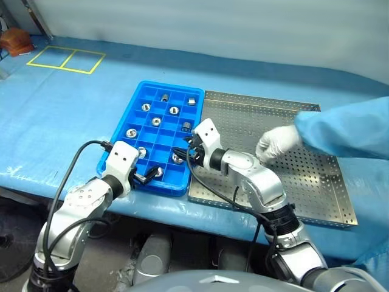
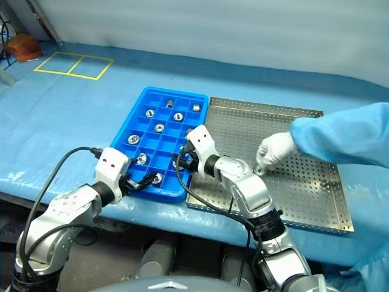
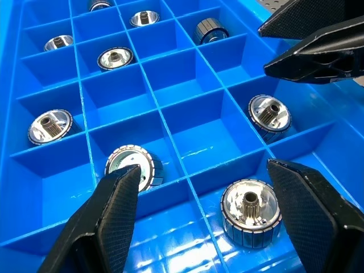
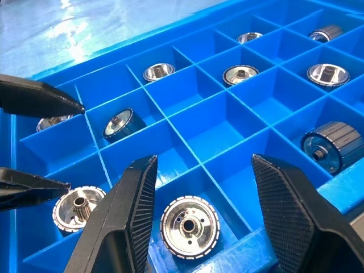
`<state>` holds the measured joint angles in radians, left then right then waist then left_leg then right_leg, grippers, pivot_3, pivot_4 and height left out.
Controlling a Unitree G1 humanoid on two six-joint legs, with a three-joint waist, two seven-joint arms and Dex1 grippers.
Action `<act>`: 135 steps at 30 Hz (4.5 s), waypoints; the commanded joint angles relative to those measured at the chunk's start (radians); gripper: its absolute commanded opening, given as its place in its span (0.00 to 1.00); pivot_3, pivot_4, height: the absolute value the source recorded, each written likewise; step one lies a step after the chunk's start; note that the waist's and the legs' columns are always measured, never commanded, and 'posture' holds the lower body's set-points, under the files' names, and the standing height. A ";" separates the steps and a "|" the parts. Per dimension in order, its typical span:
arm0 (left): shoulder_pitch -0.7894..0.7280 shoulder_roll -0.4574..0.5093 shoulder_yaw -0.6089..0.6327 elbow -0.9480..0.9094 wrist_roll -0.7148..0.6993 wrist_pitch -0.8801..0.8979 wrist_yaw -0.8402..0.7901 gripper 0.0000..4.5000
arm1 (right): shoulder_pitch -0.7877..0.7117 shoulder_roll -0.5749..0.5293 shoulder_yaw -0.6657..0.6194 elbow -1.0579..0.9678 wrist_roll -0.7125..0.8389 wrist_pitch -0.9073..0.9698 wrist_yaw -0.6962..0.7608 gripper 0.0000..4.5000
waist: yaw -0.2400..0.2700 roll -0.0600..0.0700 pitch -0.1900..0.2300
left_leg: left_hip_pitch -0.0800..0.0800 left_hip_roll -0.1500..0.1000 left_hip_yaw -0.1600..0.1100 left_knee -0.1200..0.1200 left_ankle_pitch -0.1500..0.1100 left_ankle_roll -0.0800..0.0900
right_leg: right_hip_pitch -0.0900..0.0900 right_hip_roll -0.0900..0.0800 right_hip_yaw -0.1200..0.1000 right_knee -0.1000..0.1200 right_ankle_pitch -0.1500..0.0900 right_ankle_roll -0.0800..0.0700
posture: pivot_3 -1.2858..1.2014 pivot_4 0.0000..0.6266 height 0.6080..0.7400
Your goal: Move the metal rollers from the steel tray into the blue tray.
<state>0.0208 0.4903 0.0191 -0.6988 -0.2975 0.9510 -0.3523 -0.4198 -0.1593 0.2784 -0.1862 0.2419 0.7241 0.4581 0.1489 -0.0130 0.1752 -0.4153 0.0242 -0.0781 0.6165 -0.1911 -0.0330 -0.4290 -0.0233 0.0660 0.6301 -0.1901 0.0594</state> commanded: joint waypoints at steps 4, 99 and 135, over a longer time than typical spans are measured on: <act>-0.022 -0.003 -0.013 0.006 -0.006 -0.026 -0.009 0.87 | 0.004 -0.001 -0.031 -0.059 0.010 -0.008 -0.006 0.62 | -0.001 0.000 0.000 | 0.000 0.000 0.000 0.000 0.000 0.000 | 0.000 0.000 0.000 0.000 0.000 0.000 | 0.67 0.24 1.00; -0.047 -0.051 0.029 0.037 0.056 -0.156 0.084 0.87 | -0.161 0.001 -0.034 0.172 -0.032 -0.151 0.061 0.41 | -0.047 0.000 0.000 | 0.000 -0.001 0.000 0.003 0.000 0.001 | 0.002 0.000 0.001 0.001 0.001 0.002 | 0.68 0.24 1.00; -0.046 -0.081 -0.014 0.022 0.028 -0.165 0.070 0.87 | -0.207 0.071 -0.082 0.330 -0.086 -0.372 0.141 0.83 | 0.050 0.000 0.000 | 0.000 0.000 0.000 -0.002 0.001 -0.002 | 0.000 0.001 0.000 0.000 0.000 0.000 | 0.70 0.24 1.00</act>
<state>0.0016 0.4141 0.0110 -0.6410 -0.2557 0.8024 -0.2699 -0.6362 -0.0722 0.2262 0.2672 0.1239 0.3394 0.5860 0.1991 -0.0128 0.1752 -0.4151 0.0244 -0.0786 0.6143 -0.1900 -0.0350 -0.4293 -0.0221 0.0660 0.6302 -0.1901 0.0591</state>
